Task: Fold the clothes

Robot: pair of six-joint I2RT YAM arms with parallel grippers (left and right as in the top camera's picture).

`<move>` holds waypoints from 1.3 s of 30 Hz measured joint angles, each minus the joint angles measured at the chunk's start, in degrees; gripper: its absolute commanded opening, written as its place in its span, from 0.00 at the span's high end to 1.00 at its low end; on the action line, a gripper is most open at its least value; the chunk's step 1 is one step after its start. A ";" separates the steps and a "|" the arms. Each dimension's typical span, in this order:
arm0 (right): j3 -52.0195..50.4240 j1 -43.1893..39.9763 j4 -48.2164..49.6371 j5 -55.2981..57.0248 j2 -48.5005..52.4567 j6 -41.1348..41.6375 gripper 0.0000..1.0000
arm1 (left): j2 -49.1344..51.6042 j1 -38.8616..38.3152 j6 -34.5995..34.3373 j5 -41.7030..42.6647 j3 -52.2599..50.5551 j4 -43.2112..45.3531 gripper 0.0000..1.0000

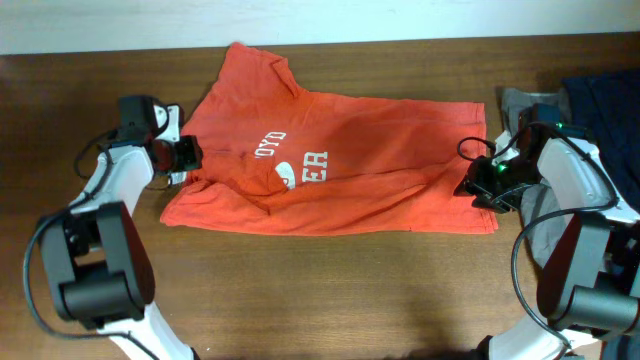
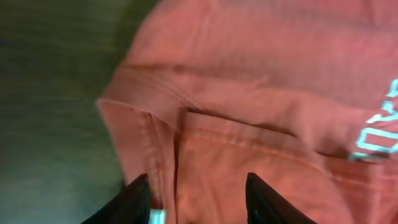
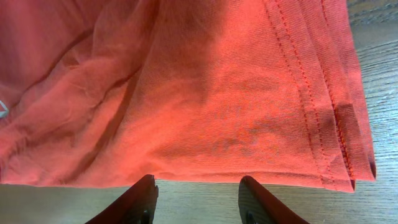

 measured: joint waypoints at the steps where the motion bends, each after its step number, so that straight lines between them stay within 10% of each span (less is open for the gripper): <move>1: -0.02 0.00 0.00 0.00 0.00 0.02 0.53 | 1.03 0.22 -0.15 1.25 0.00 0.66 0.53; 17: 0.00 0.00 0.00 0.48 0.00 -0.13 0.53 | 3.39 0.00 -1.01 7.93 0.00 4.50 0.73; 39: 0.00 0.00 -0.02 0.61 0.02 -0.42 0.53 | 5.11 0.00 -1.05 3.54 0.15 6.82 0.72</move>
